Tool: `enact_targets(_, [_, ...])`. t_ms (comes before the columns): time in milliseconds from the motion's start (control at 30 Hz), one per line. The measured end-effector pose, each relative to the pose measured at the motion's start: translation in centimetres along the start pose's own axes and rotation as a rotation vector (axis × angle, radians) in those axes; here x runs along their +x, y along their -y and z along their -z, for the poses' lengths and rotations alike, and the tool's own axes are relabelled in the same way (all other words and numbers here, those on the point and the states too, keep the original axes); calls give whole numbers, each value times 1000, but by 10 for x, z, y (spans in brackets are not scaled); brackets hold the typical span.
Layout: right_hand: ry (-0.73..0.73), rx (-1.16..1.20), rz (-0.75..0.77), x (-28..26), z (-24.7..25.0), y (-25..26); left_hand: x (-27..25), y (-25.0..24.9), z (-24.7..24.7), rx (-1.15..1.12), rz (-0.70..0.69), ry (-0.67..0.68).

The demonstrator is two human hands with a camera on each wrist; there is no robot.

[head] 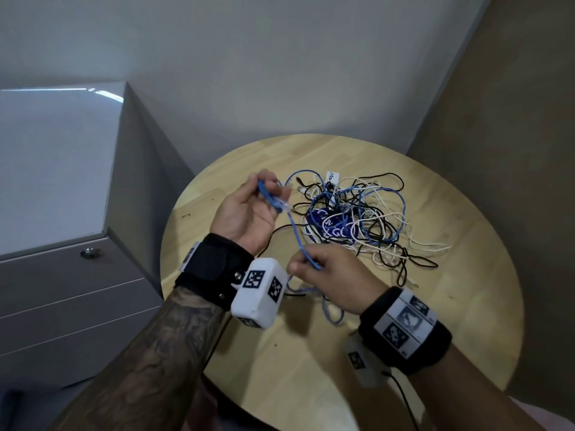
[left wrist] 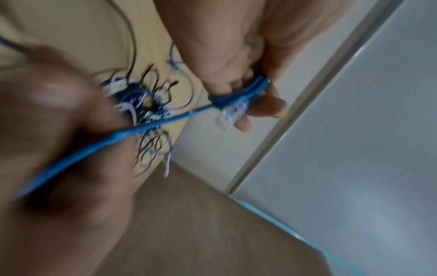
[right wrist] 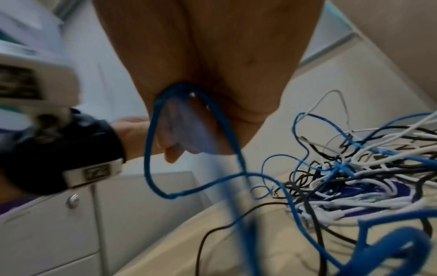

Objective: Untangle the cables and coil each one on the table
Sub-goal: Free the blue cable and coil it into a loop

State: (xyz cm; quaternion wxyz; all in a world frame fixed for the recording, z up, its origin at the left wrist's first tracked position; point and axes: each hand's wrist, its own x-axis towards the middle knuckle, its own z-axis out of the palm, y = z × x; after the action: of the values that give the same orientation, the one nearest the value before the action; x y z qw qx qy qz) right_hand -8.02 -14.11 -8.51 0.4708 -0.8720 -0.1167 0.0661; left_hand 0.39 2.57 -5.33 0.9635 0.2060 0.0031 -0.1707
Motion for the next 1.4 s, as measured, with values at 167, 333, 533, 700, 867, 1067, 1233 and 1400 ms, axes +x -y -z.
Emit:
enact_targets(167, [87, -236, 120, -10, -2, 16, 7, -13, 12, 279, -222, -142])
enact_targets(333, [-167, -215, 310, -3, 29, 35, -9, 19, 3, 1185, -287, 72])
enact_targets(533, [-413, -128, 215, 7, 68, 5, -21, 34, -18, 1167, 221, 256])
enact_targets(700, [-318, 5, 124, 6, 66, -13, -13, 9, -12, 437, 297, 155])
enact_targets(867, [-182, 94, 15, 3, 51, -18, -5, -17, -1, -92, 152, 44])
enact_targets(1067, [-49, -184, -12, 4, 26, -4, 0, -11, 1, 54, -77, -52])
enact_targets(1233, [-36, -495, 100, -8, 31, 20, -1, 11, 1, 712, -299, -42])
enact_targets(1400, [-356, -734, 205, -9, 50, 26, -12, 35, 1, 1466, -191, 279])
